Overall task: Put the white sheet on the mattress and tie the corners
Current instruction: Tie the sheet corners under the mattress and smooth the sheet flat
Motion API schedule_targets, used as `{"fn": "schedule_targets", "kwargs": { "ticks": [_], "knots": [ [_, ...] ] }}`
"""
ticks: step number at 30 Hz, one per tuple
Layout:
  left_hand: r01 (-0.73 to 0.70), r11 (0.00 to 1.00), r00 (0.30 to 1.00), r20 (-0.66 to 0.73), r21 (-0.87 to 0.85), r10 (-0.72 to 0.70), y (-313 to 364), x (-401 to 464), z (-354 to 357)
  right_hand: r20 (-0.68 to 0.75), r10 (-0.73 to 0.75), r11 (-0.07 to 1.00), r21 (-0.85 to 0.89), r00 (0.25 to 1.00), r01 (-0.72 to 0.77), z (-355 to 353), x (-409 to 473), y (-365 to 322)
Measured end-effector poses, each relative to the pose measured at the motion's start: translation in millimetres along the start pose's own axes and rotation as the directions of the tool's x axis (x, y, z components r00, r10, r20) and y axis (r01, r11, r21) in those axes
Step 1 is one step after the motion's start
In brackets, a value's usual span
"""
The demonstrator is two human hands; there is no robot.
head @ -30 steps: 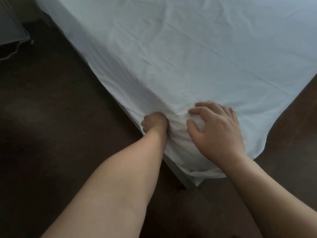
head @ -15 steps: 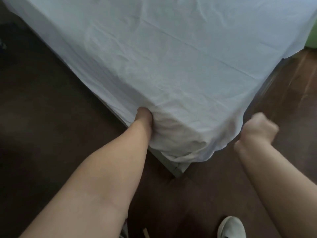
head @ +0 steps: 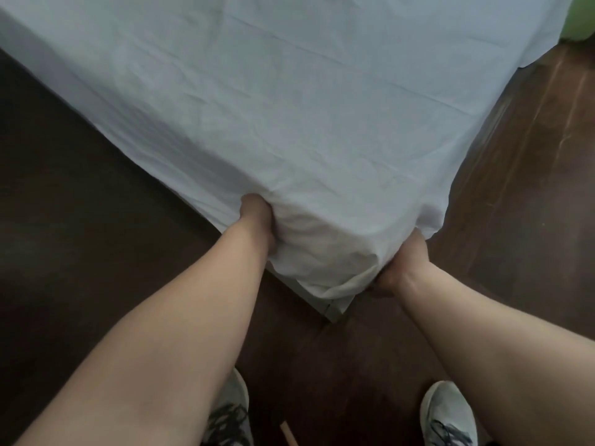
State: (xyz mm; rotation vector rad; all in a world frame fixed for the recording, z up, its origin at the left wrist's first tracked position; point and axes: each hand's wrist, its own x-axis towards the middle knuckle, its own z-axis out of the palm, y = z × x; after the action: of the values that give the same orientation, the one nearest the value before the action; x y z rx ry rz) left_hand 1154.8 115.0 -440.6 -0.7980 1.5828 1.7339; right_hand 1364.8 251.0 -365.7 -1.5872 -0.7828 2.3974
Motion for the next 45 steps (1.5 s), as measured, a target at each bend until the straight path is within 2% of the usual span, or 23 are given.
{"fn": "schedule_targets", "kwargs": {
  "ticks": [5,10,15,20,22,25,27,28,30,31,32,33,34,36,37,38,39,40,41,42,43,44,45],
  "knots": [
    [0.051,0.998,0.999,0.008,0.039,-0.051,6,-28,0,-0.064,-0.013,0.997,0.078,0.998,0.018,9,-2,-4],
    [0.096,0.987,0.988,0.134,-0.13,-0.079,7,-35,-15,-0.081,-0.203,0.979,-0.002,0.976,0.203,15,-1,-15],
    [0.117,0.96,0.973,0.222,-0.253,-0.061,1,-39,-22,-0.192,-0.011,1.0,0.026,0.981,0.016,16,-13,-26],
    [0.083,0.927,0.942,0.332,-0.366,0.046,3,-43,-21,-0.203,0.038,0.999,0.003,0.979,-0.038,16,-17,-30],
    [0.064,0.929,0.947,0.316,-0.365,0.058,2,-47,-20,-0.184,0.056,0.998,0.011,0.981,-0.055,16,-19,-31],
    [0.001,0.977,0.978,0.206,-0.215,0.045,4,-28,-23,-0.174,0.056,0.998,0.014,0.983,-0.055,17,-17,-28],
    [-0.013,0.996,1.0,-0.008,0.094,0.014,13,3,-20,-0.146,0.063,0.997,-0.024,0.987,-0.068,16,-19,-28],
    [-0.038,0.943,0.993,-0.095,0.33,0.073,19,1,-19,-0.12,0.077,0.996,-0.043,0.99,-0.083,13,-22,-28],
    [-0.143,0.74,0.903,-0.219,0.658,0.369,27,-32,-20,-0.086,0.107,0.989,-0.095,0.991,-0.115,8,-21,-27],
    [-0.206,0.689,0.879,-0.178,0.695,0.443,29,-47,-20,-0.063,0.104,0.986,-0.127,0.993,-0.112,6,-26,-27],
    [-0.214,0.691,0.903,-0.129,0.69,0.409,30,-63,-18,-0.067,0.099,0.98,-0.166,0.993,-0.109,3,-26,-27],
    [-0.211,0.723,0.925,-0.105,0.658,0.366,27,-73,-22,-0.079,0.066,0.984,-0.157,0.995,-0.078,2,-27,-26],
    [-0.193,0.823,0.946,-0.121,0.534,0.3,23,-72,-26,-0.097,0.021,0.993,-0.114,0.995,-0.032,1,-27,-26],
    [-0.177,0.927,0.942,-0.214,0.332,0.257,22,-84,-30,-0.118,-0.048,0.998,0.034,0.992,0.052,-2,-26,-31],
    [-0.195,0.936,0.912,-0.296,0.294,0.283,24,-96,-29,-0.148,-0.115,0.993,0.009,0.982,0.117,-3,-25,-35],
    [-0.227,0.908,0.854,-0.377,0.352,0.359,27,-113,-28,-0.202,-0.189,0.981,-0.075,0.961,0.177,-4,-32,-40],
    [-0.271,0.85,0.765,-0.435,0.451,0.475,28,-131,-28,-0.279,-0.283,0.947,-0.231,0.918,0.222,-5,-34,-46],
    [-0.367,0.757,0.663,-0.419,0.54,0.62,26,-154,-26,-0.342,-0.41,0.885,-0.375,0.846,0.277,-5,-45,-51],
    [-0.497,0.62,0.546,-0.336,0.607,0.767,21,-174,-23,-0.324,-0.537,0.798,-0.495,0.779,0.344,-5,-54,-53],
    [-0.626,0.428,0.41,-0.192,0.652,0.892,15,-196,-18,-0.211,-0.669,0.676,-0.572,0.713,0.465,-6,-65,-54],
    [-0.718,0.192,0.254,-0.005,0.669,0.967,5,-206,-16,-0.009,-0.758,0.505,-0.641,0.652,0.578,-6,-69,-50],
    [-0.748,-0.046,0.134,0.219,0.662,0.966,-5,-219,-9,0.194,-0.757,0.358,-0.676,0.624,0.644,-8,-76,-47],
    [-0.742,-0.25,0.082,0.454,0.622,0.887,-13,-227,-2,0.359,-0.704,0.243,-0.69,0.613,0.682,-12,-72,-40]
  ]
}}
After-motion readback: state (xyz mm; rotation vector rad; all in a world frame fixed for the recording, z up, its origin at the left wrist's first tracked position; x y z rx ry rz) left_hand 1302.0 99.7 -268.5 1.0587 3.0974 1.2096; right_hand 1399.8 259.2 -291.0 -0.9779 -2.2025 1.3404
